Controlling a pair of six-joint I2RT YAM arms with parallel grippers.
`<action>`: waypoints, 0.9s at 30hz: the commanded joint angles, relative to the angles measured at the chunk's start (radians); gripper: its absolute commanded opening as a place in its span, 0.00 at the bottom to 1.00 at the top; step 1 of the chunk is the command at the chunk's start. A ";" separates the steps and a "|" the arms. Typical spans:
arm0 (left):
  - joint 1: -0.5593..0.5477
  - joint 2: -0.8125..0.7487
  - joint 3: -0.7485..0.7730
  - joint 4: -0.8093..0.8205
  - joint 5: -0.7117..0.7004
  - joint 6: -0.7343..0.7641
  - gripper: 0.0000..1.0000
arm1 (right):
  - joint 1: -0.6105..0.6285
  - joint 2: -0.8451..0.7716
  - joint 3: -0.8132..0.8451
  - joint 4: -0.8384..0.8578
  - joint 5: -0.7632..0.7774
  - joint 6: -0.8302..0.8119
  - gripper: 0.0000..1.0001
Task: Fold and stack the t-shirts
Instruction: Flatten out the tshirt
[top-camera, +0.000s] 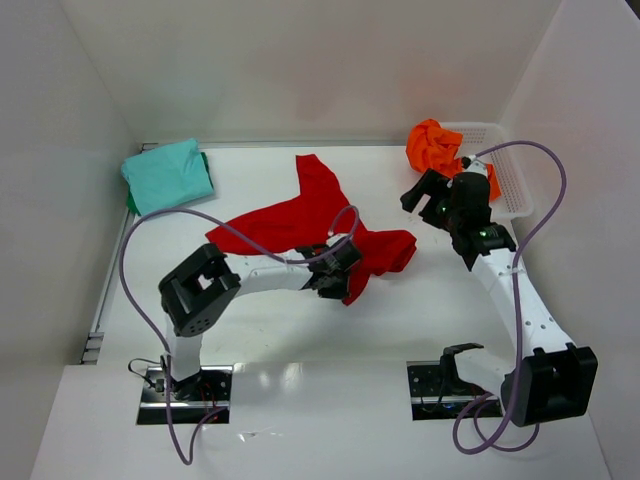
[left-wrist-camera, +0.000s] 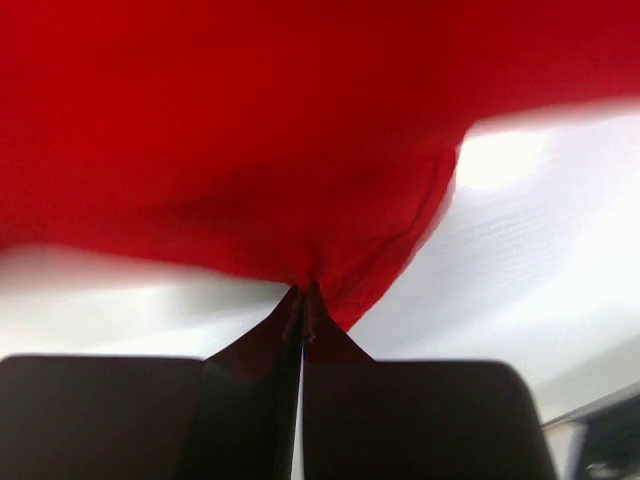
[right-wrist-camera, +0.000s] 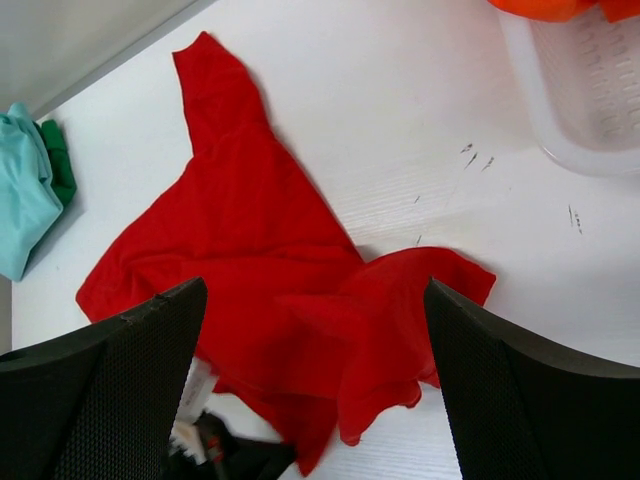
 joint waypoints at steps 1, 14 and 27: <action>-0.004 -0.180 -0.146 -0.227 -0.122 -0.111 0.00 | -0.008 -0.046 0.005 0.015 -0.028 -0.020 0.94; 0.164 -0.619 -0.401 -0.361 -0.156 -0.340 0.00 | -0.008 -0.011 -0.032 0.067 -0.170 -0.032 0.92; 0.357 -0.822 -0.464 -0.409 -0.175 -0.316 0.00 | 0.280 0.107 0.016 0.001 -0.143 -0.098 0.88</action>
